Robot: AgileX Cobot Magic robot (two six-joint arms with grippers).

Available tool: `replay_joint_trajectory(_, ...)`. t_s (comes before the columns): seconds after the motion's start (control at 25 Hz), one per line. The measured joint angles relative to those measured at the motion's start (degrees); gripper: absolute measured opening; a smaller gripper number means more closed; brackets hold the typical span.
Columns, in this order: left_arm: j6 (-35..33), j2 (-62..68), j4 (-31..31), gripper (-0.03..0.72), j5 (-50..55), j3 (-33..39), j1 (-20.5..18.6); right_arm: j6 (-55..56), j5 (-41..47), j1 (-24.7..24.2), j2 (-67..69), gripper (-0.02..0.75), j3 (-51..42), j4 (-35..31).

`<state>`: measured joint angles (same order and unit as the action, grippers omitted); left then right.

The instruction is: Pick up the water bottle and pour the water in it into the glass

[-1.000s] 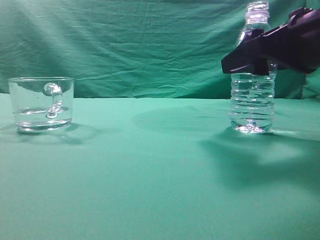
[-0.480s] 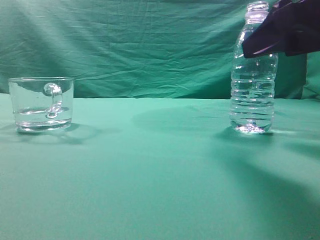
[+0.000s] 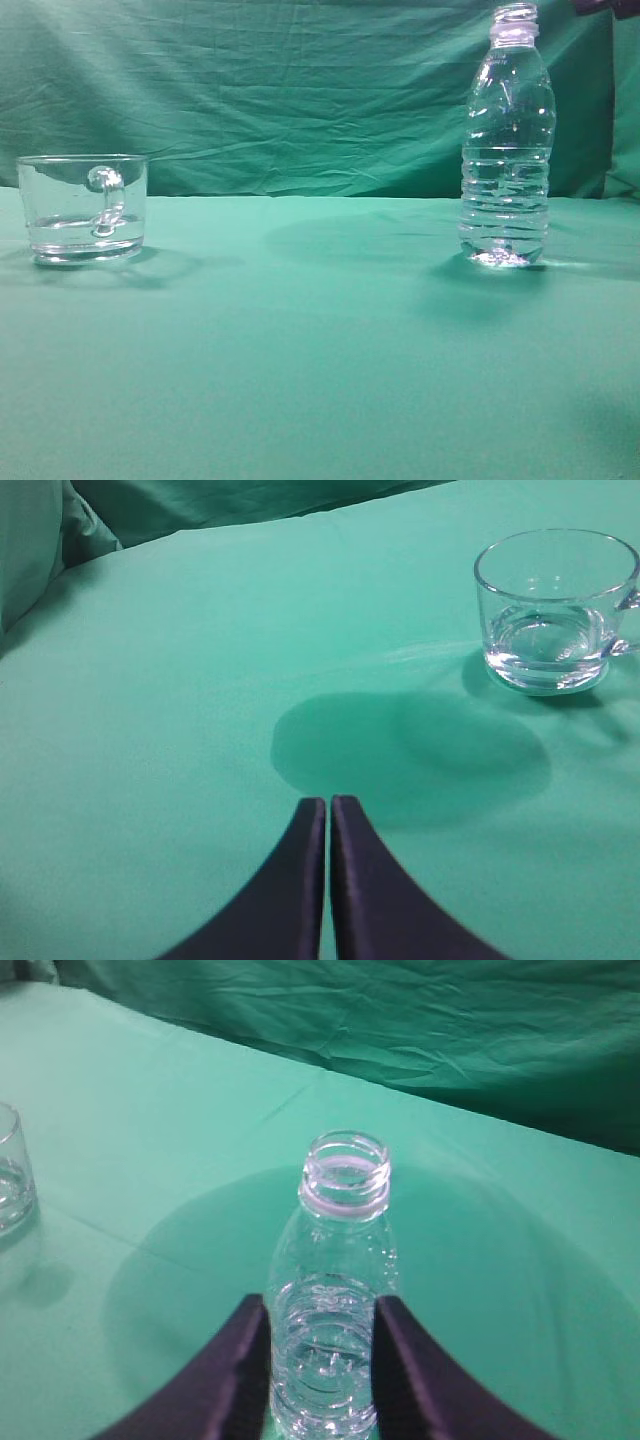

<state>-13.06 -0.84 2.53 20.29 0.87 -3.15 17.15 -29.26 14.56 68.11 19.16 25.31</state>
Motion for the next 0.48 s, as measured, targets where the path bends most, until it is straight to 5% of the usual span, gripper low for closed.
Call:
replay_joint_trajectory(0.24,0.0,0.0,0.0,0.0,0.0,0.0,0.0,9.5,9.8,0.0,-10.4,0.0,-0.2,1.4)
replay_joint_trajectory(0.48,0.0,0.0,0.0,0.0,0.0,0.0,0.0,14.3,18.9,0.0,-16.5,0.0,-0.2,1.4)
